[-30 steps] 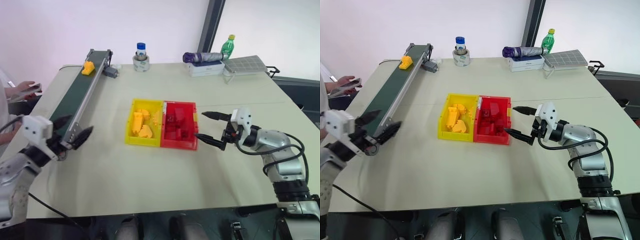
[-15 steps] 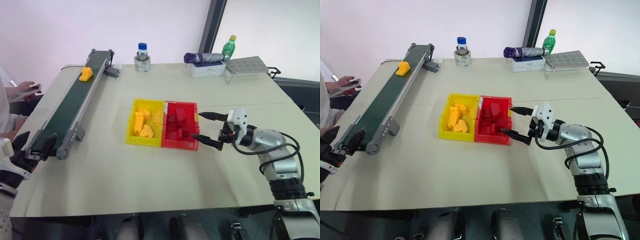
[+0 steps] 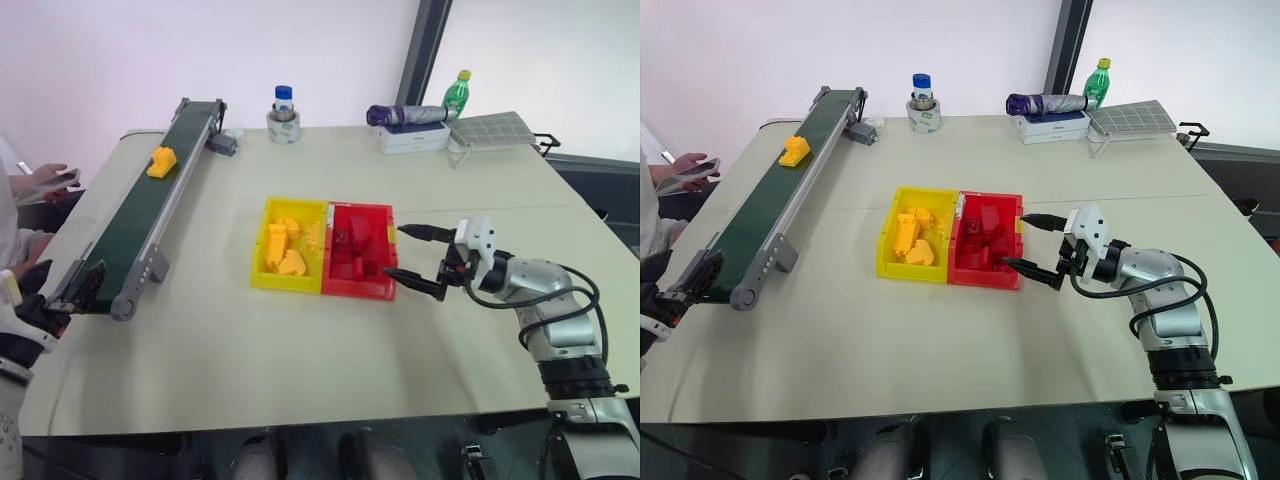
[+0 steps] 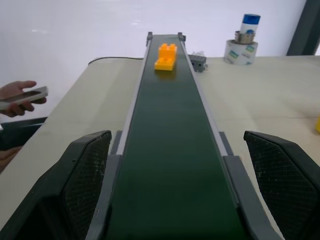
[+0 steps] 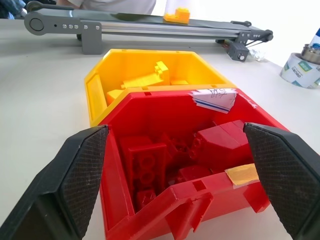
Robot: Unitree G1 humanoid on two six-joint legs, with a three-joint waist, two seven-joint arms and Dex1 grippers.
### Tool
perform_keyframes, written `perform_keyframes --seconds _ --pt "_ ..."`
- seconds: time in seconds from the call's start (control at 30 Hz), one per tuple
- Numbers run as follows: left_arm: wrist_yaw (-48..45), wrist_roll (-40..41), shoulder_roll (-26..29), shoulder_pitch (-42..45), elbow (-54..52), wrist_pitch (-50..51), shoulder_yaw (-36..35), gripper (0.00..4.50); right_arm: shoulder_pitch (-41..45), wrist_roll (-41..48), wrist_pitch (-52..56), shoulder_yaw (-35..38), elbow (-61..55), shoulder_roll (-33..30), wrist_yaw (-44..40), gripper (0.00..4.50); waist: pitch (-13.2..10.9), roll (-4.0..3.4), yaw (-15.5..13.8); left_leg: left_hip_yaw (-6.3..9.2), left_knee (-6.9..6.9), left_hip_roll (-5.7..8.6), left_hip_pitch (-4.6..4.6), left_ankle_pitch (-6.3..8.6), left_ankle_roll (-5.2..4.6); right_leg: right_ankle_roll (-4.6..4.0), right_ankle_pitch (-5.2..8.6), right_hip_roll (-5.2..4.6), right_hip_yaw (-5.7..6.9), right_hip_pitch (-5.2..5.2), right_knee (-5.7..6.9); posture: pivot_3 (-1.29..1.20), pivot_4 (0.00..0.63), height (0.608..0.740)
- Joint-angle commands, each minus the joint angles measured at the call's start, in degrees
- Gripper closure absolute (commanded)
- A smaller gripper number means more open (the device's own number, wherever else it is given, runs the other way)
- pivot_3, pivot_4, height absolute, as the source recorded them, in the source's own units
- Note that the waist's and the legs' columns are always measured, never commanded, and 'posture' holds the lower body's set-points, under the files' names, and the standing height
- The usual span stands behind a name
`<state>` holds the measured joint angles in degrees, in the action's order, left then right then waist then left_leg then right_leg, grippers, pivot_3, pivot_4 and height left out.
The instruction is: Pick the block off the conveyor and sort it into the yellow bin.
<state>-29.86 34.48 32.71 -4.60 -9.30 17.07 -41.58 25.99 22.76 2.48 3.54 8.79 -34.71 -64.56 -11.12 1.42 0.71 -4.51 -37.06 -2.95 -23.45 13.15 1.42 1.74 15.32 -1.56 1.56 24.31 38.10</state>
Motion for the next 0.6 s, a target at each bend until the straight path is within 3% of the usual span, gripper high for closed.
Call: perform_keyframes --seconds 0.03,0.27,0.4,0.6 --pt "0.3 0.4 1.1 0.3 -1.1 -0.4 -0.7 0.02 1.3 0.8 -0.3 1.2 -0.9 -0.1 0.2 0.0 0.0 0.0 0.0 0.0 0.0 0.0 0.0 0.0 0.0 0.0 0.0 -0.01 0.0 0.0 0.0 0.0 0.15 0.74" --pt "1.4 0.5 5.0 5.0 1.0 4.6 1.4 0.02 1.5 0.7 -0.3 0.9 -1.1 0.0 0.2 0.0 0.0 0.0 -0.1 0.01 0.03 -0.02 0.0 0.0 0.0 -0.01 0.0 0.02 0.0 0.01 -0.01 0.0 0.15 0.74" --pt "2.4 -0.6 10.8 13.4 4.9 9.9 5.3 0.02 1.9 0.4 -0.4 0.5 -0.7 0.3 0.2 0.0 0.0 0.0 -0.2 -0.01 -0.01 0.0 -0.01 0.0 0.0 -0.06 -0.02 -0.01 0.02 0.0 -0.01 0.0 0.15 0.74" --pt "-1.5 -5.5 18.1 29.9 20.3 12.5 15.2 0.02 1.5 0.1 -0.7 0.0 -1.3 0.7 0.5 0.0 0.0 0.01 0.1 -0.08 0.07 0.01 -0.02 0.0 -0.01 0.13 -0.14 0.03 0.02 0.04 -0.03 0.0 0.15 0.74"
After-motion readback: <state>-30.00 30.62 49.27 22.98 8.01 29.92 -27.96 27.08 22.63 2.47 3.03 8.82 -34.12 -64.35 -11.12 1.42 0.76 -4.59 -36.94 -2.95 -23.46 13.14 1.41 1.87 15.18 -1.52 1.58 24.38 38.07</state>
